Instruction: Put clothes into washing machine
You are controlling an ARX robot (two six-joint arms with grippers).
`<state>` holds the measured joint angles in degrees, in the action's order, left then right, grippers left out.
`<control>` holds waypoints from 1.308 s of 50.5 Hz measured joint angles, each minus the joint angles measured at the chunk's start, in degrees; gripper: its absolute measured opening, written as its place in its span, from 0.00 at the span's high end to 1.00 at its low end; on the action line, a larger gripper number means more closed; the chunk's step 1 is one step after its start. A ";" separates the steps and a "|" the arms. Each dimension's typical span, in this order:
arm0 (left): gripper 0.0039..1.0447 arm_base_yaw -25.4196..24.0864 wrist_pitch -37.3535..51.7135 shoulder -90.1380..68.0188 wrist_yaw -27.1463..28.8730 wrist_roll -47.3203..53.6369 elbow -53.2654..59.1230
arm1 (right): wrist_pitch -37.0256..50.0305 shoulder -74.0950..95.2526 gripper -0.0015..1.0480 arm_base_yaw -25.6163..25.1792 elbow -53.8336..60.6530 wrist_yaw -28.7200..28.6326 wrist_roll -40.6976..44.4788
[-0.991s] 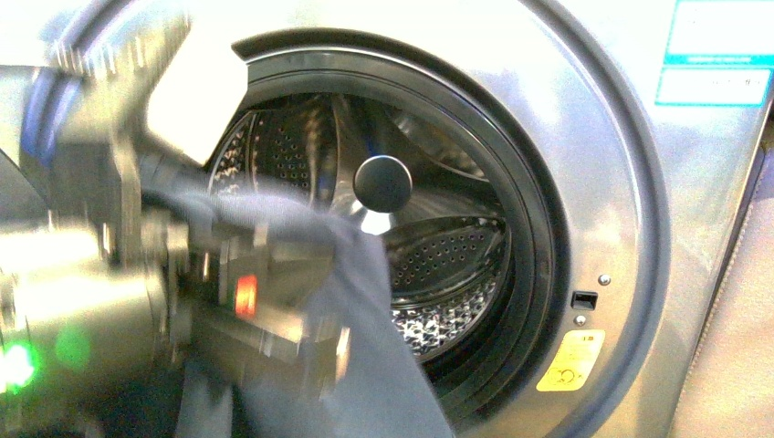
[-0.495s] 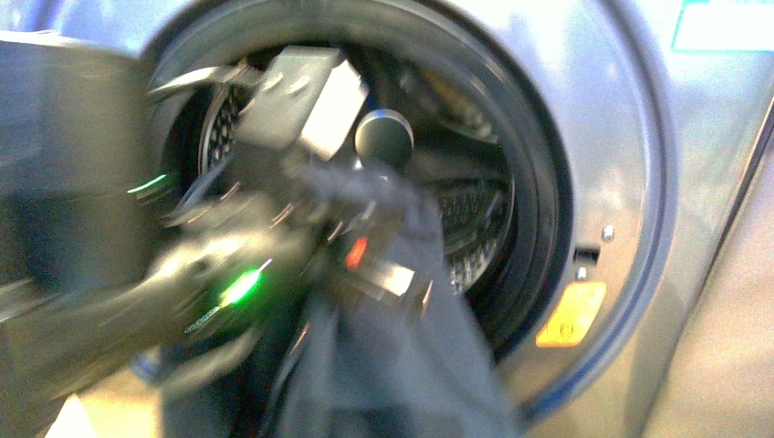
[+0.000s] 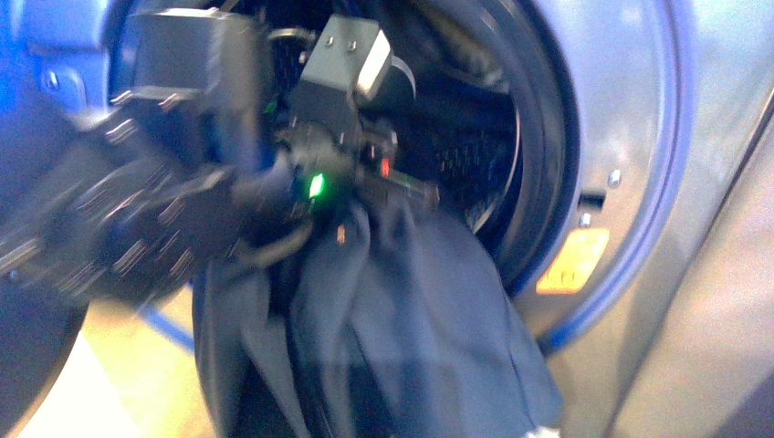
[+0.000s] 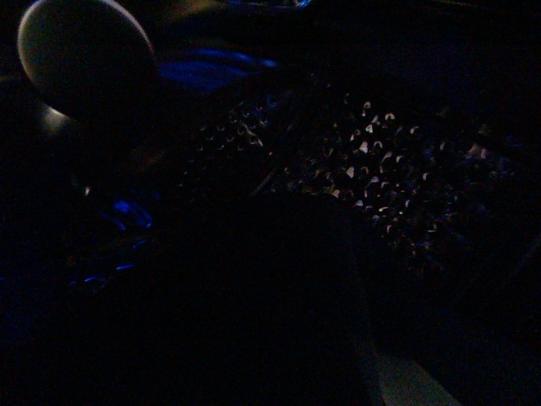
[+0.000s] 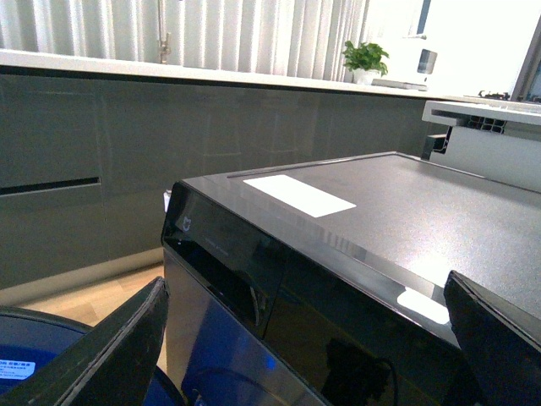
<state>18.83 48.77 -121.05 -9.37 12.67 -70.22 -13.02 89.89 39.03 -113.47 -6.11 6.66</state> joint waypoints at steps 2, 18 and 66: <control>0.93 -0.20 -0.77 -1.09 0.28 -0.02 -1.51 | 0.00 0.00 0.07 0.00 0.00 0.00 0.00; 0.93 -1.86 -10.88 -10.93 4.52 -2.73 -18.38 | 0.00 0.00 0.07 0.00 0.00 0.00 0.00; 0.93 -2.84 -19.06 -25.66 8.04 -3.23 -40.13 | 17.03 -45.24 0.07 -15.04 62.01 33.88 -12.57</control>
<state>15.99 29.71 -146.71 -1.32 9.43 -110.34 4.01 44.64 23.99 -51.46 27.77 -5.91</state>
